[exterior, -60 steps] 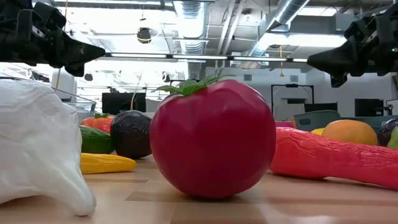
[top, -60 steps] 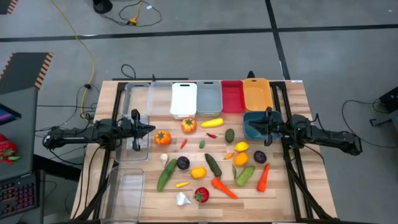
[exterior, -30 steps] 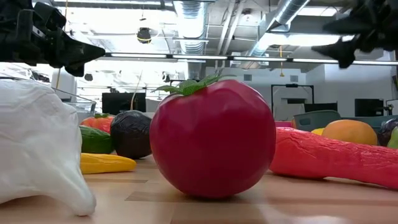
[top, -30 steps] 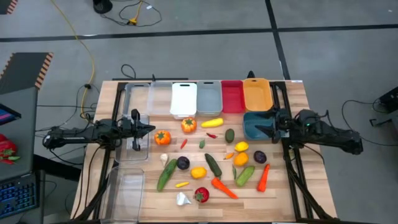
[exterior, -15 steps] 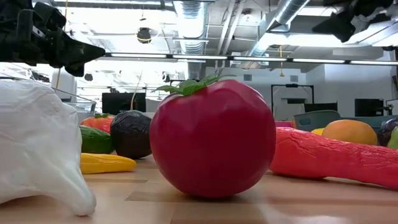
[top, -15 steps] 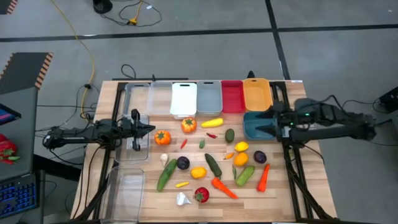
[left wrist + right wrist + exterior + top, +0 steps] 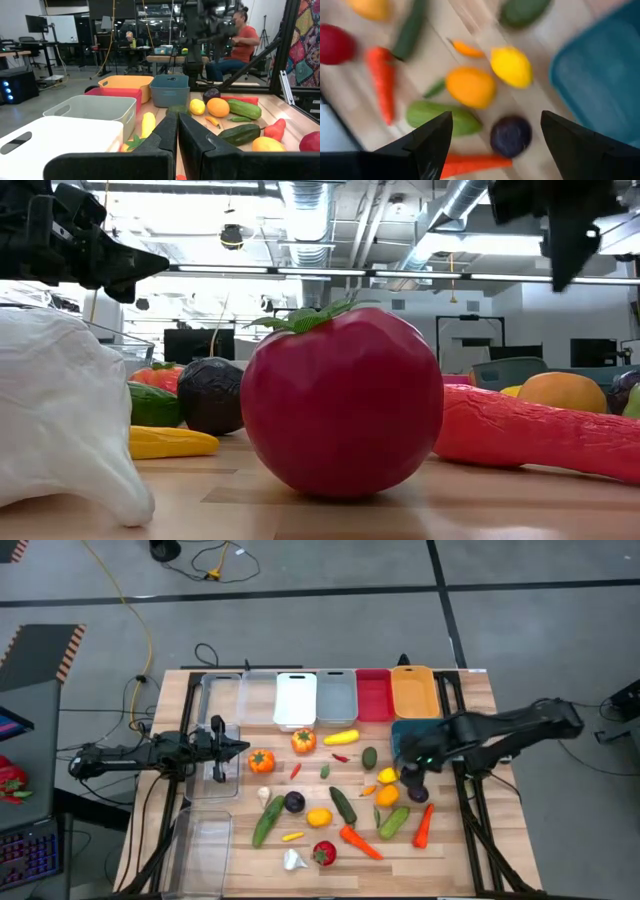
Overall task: Sort produce into baskets
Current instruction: Put the right plum into the blue bin
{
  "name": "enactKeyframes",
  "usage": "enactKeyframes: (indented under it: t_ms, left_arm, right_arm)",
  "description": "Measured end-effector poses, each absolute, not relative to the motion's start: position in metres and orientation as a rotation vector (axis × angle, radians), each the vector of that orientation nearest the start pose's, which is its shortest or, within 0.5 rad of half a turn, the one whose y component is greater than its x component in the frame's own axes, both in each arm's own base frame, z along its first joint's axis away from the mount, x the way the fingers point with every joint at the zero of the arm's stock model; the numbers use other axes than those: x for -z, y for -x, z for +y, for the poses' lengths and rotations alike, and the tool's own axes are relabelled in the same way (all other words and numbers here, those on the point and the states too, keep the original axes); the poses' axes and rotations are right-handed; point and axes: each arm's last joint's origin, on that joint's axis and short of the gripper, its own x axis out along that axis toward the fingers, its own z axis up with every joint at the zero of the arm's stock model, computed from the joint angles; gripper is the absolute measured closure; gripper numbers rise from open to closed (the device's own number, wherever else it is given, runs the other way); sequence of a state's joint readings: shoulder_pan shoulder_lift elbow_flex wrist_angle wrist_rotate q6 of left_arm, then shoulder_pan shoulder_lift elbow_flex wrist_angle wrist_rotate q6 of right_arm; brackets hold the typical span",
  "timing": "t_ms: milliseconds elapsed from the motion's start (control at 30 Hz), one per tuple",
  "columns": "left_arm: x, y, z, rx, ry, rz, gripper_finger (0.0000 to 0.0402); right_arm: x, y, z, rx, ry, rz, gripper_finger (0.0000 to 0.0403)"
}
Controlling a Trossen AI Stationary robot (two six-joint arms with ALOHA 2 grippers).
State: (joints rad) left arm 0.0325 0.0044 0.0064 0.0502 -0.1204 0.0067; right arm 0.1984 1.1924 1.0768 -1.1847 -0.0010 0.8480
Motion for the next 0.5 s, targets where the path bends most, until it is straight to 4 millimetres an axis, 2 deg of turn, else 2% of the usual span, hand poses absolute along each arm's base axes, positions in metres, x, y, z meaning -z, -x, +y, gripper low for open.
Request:
enactKeyframes:
  t_ms: [167,500]
  left_arm:
    - [-0.17,-0.097,0.007,-0.153,-0.004,-0.052,0.04]
    - [-0.17,-0.097,0.007,-0.152,-0.004,-0.052,0.04]
  right_arm:
    - [-0.262,-0.209,0.054,0.521,-0.591,1.479,0.0074]
    - [-0.223,-0.226,0.084,0.536,-0.47,1.675,0.0074]
